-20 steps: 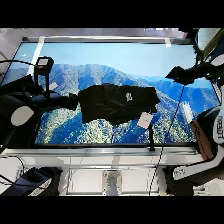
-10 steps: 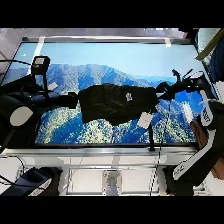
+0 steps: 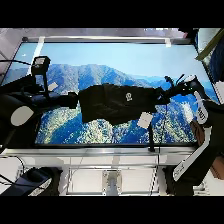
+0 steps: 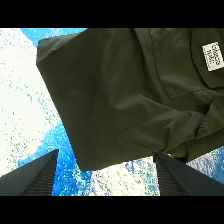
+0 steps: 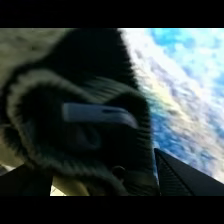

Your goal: Fold the clothes and pants, and hang the long-sleeved shirts on hangers.

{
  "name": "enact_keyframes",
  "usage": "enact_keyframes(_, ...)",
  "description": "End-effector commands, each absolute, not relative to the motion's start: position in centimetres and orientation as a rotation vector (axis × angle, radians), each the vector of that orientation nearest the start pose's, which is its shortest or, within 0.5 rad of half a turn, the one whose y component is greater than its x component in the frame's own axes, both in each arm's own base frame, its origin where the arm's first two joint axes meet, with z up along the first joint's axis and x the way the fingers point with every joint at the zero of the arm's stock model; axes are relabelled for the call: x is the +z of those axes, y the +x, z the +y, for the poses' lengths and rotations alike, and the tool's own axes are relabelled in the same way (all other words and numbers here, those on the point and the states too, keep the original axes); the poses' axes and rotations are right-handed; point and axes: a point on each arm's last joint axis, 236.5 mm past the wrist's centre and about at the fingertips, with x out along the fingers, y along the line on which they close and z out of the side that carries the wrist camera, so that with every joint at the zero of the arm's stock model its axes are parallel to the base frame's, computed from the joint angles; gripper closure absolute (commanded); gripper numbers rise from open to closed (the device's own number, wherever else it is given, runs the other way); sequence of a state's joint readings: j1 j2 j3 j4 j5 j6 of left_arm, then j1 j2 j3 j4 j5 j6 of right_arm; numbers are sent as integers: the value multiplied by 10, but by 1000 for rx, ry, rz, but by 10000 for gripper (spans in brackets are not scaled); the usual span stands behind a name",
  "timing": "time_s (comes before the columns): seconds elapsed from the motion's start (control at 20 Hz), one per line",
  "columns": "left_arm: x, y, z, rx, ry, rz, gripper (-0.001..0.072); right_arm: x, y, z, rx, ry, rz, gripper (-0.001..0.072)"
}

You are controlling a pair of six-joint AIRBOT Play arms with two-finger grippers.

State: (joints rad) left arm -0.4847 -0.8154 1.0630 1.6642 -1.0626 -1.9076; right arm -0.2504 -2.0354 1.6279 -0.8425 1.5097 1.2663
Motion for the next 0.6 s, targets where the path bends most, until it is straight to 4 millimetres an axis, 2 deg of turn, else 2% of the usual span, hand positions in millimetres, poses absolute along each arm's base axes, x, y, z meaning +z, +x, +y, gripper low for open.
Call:
enact_keyframes(0.0, 144, 318, -145, -257, -37, 852, 54, -121, 434, 65, 530, 669, 1646, 17)
enact_keyframes(0.05, 141, 319, -146, -255, -35, 860, 54, -123, 436, 72, 538, 666, 1643, 21)
enact_keyframes(0.1, 138, 320, -147, -254, -32, 869, 55, -122, 439, 78, 550, 665, 1629, 107)
enact_keyframes(0.2, 133, 322, -148, -251, -27, 881, 55, -112, 444, 94, 633, 675, 1581, 588)
enact_keyframes(0.25, 132, 322, -148, -250, -26, 885, 55, -105, 447, 99, 664, 692, 1556, 684)
enact_keyframes(0.35, 131, 322, -148, -250, -26, 886, 55, -89, 450, 103, 716, 691, 1538, 685)
enact_keyframes(0.45, 133, 322, -149, -254, -31, 882, 55, -60, 455, 103, 779, 639, 1504, 686)
enact_keyframes(0.55, 137, 321, -149, -257, -36, 870, 54, -14, 478, 92, 779, 562, 1375, 687)
